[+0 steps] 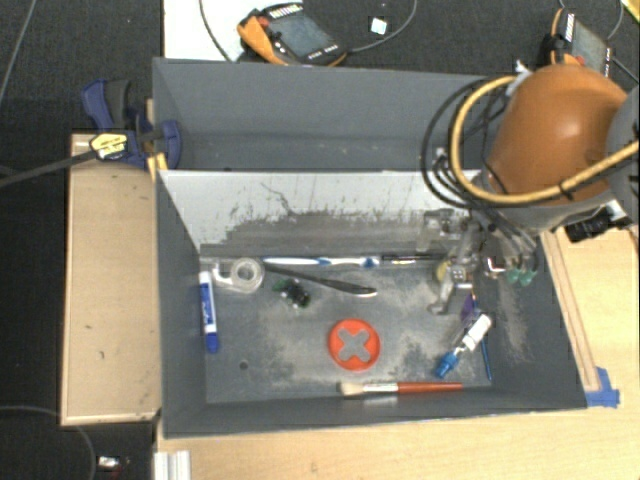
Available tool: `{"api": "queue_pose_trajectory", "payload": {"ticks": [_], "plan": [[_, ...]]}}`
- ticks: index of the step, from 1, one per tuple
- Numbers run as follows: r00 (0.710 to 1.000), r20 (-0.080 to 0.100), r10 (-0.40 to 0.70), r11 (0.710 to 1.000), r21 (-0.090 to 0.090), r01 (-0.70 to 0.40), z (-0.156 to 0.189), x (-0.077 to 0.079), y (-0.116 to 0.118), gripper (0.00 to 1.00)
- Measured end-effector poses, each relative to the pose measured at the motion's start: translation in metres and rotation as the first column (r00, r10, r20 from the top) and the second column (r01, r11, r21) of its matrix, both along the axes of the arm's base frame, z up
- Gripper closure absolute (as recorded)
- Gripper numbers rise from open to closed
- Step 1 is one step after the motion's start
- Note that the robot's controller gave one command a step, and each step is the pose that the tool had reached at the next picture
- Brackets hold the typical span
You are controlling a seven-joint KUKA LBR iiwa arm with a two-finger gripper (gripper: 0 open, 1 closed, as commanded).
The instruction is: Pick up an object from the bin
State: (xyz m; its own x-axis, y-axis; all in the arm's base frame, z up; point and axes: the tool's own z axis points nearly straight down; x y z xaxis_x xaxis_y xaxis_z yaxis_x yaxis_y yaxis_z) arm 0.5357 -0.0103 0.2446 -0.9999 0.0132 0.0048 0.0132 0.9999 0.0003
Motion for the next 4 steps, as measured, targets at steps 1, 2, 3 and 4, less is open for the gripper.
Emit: {"api": "queue_pose_trajectory", "payload": {"ticks": [1, 2, 3, 4], "plan": [[1.000, 0.008, 0.000, 1.000, 0.000, 0.000, 0.005, 0.001, 0.000, 0.00], [0.986, 0.012, 0.166, 0.986, -0.001, -0.166, -0.124, -0.015, 0.054, 0.00], [0.997, 0.021, 0.075, 0.997, -0.002, -0.075, -0.087, -0.021, 0.084, 0.00], [0.971, 0.006, 0.238, 0.971, 0.000, -0.238, -0.135, -0.046, 0.075, 0.00]]}}
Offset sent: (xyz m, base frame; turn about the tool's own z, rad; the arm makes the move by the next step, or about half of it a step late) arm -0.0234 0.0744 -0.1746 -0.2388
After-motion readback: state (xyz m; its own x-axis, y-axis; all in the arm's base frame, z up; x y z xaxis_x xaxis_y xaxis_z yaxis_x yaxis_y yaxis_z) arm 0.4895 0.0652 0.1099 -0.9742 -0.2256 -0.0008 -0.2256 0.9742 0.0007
